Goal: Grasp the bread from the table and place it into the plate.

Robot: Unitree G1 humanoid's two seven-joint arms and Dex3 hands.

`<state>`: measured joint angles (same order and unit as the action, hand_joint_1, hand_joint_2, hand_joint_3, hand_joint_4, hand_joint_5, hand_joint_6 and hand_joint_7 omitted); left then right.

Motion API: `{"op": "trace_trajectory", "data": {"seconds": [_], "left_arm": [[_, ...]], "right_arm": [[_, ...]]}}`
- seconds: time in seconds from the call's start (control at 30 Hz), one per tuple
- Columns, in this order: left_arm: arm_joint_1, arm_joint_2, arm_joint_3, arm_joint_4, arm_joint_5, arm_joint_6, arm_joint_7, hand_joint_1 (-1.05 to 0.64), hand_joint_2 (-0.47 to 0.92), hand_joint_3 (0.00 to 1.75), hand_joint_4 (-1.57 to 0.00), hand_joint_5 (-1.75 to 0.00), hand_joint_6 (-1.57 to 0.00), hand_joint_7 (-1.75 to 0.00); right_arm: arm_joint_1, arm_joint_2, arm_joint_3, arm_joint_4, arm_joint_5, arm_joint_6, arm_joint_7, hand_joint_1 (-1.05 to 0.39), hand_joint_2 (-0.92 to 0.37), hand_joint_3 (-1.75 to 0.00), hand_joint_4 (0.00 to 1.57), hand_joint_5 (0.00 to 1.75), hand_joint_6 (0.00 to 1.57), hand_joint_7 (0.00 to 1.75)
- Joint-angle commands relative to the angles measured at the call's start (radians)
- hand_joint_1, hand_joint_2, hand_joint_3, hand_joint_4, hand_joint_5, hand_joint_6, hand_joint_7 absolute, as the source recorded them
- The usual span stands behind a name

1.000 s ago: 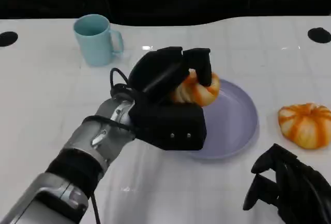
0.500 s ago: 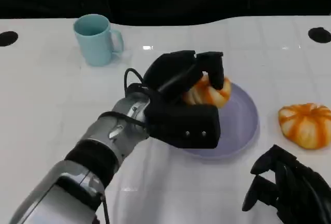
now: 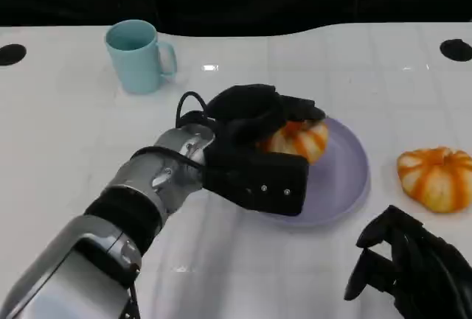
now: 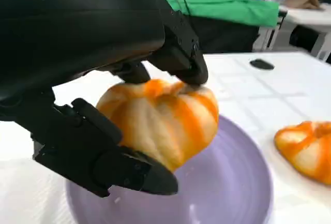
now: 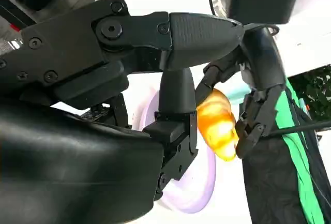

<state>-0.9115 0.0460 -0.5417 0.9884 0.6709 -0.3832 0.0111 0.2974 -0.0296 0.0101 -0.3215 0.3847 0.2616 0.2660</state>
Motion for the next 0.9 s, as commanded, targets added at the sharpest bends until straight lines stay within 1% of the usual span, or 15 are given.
{"op": "trace_trajectory", "data": {"seconds": [0.03,0.23,0.4,0.47,0.63,0.8,0.9], "left_arm": [[-0.024,0.018,-0.001,-0.032,-0.011,0.022,-0.078,-0.89,0.92,0.51,-0.01,-0.22,-0.14,0.00],[-0.016,0.036,0.012,-0.070,-0.034,0.036,-0.154,-1.00,0.92,0.59,0.00,-0.12,-0.09,-0.01],[0.009,0.055,0.032,-0.120,-0.066,0.037,-0.192,-1.03,0.92,0.61,0.00,-0.12,-0.09,-0.01],[0.022,0.066,0.040,-0.147,-0.079,0.040,-0.206,-1.03,0.92,0.61,-0.01,-0.13,-0.10,-0.01],[0.055,0.087,0.061,-0.207,-0.109,0.045,-0.238,-1.02,0.92,0.60,-0.02,-0.14,-0.10,-0.02],[0.114,0.106,0.116,-0.260,-0.200,0.016,-0.277,-0.98,0.92,0.56,-0.05,-0.16,-0.13,-0.03],[0.165,0.111,0.162,-0.296,-0.282,-0.010,-0.301,-0.92,0.92,0.50,-0.09,-0.19,-0.16,-0.04]], "right_arm": [[0.004,-0.006,-0.007,-0.003,0.009,-0.002,0.005,-0.51,-0.92,-0.49,0.64,1.75,0.42,1.73],[0.003,-0.010,-0.005,-0.005,-0.002,-0.003,0.002,-0.52,-0.92,-0.49,0.66,1.75,0.43,1.74],[0.004,-0.006,-0.009,-0.006,0.007,0.004,0.001,-0.52,-0.92,-0.48,0.65,1.75,0.42,1.73],[0.003,-0.006,-0.011,-0.009,0.013,0.013,-0.001,-0.53,-0.92,-0.47,0.64,1.75,0.41,1.71],[0.004,-0.007,-0.009,-0.007,0.004,0.003,0.001,-0.52,-0.92,-0.47,0.64,1.75,0.42,1.72],[0.008,-0.005,-0.008,-0.008,0.007,0.000,0.005,-0.52,-0.92,-0.48,0.63,1.75,0.41,1.72],[0.008,-0.004,-0.006,-0.008,0.003,-0.004,0.004,-0.52,-0.92,-0.48,0.63,1.75,0.41,1.72]]}}
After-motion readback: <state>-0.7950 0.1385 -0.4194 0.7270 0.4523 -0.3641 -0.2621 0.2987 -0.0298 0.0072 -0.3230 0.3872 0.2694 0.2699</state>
